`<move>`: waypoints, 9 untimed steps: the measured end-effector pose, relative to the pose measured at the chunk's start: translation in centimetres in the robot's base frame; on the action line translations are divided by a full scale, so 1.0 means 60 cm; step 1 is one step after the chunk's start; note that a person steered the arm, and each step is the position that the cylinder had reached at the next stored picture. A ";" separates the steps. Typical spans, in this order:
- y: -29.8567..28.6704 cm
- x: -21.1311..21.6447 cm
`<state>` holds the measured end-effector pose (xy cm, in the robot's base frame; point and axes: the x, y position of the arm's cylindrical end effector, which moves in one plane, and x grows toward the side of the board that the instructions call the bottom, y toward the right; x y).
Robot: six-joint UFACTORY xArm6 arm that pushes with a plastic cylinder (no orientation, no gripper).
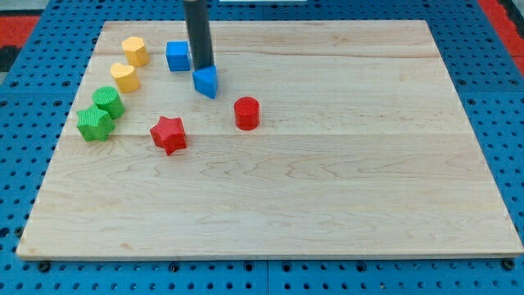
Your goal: Point your arm towards the red circle
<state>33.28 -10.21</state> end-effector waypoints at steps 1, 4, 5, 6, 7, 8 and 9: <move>-0.016 0.026; 0.257 -0.044; 0.297 0.096; 0.241 0.258; 0.104 0.301; 0.040 0.262; 0.075 0.241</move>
<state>47.74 -5.71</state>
